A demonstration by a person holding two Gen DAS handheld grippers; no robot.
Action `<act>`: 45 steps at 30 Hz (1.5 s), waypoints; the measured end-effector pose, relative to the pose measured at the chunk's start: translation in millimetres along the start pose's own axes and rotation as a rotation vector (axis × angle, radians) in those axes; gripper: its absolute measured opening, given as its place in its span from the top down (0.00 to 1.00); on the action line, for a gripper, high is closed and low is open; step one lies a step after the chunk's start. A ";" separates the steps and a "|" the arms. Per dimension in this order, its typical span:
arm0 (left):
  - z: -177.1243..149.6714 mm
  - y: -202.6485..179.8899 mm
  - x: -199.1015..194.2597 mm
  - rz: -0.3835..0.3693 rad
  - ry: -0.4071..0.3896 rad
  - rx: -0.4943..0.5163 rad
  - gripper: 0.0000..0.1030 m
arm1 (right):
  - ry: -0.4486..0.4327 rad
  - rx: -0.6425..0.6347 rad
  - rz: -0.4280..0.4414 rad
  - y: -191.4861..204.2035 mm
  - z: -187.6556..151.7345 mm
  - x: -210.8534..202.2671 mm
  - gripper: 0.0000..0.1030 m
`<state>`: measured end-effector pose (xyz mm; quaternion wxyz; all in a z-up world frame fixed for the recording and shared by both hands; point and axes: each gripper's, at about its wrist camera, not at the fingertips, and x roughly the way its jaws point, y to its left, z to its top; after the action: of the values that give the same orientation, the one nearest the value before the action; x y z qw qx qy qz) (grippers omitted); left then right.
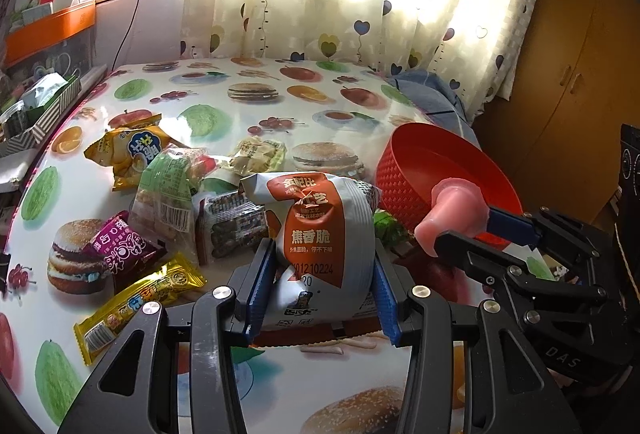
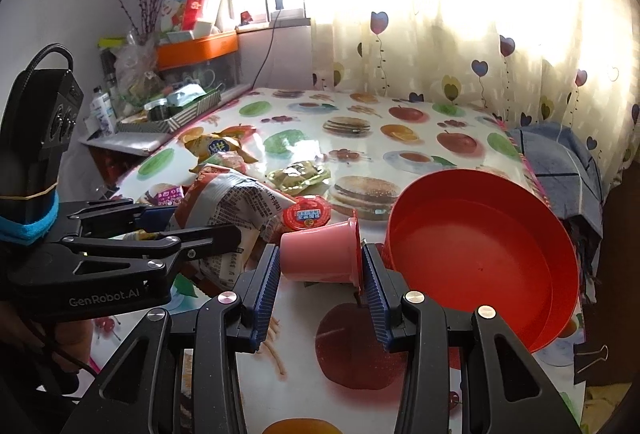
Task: Organize snacks
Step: 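Lift the bread bag and pink cup and carry both over the red basket, then open both grippers to drop the bread bag and pink cup into the basket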
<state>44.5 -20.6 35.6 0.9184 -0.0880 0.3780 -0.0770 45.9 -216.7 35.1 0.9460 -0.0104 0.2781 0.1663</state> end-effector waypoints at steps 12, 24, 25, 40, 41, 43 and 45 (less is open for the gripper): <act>19.8 -25.1 6.9 -0.048 -0.013 0.039 0.55 | -0.013 0.033 -0.056 -22.2 5.4 -9.2 0.62; 36.3 -45.4 18.3 -0.093 -0.011 0.077 0.55 | -0.016 0.068 -0.112 -43.2 4.0 -14.8 0.62; 37.4 -47.5 19.7 -0.098 -0.009 0.082 0.55 | -0.015 0.071 -0.117 -45.9 3.8 -15.0 0.62; 56.6 -84.8 48.1 -0.169 0.011 0.155 0.55 | 0.003 0.138 -0.194 -88.4 -4.1 -13.5 0.62; 57.7 -87.3 50.7 -0.172 0.013 0.160 0.55 | 0.005 0.143 -0.199 -91.7 -5.0 -13.2 0.62; 59.3 -92.5 56.2 -0.179 0.018 0.170 0.55 | 0.012 0.154 -0.208 -98.1 -7.2 -11.7 0.62; 61.4 -97.2 63.9 -0.182 0.029 0.178 0.55 | 0.020 0.163 -0.217 -104.0 -9.2 -10.0 0.62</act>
<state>125.6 -122.0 56.3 0.9062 -0.0387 0.3735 -0.1945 66.5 -319.1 25.1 0.9533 0.0350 0.2974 0.0399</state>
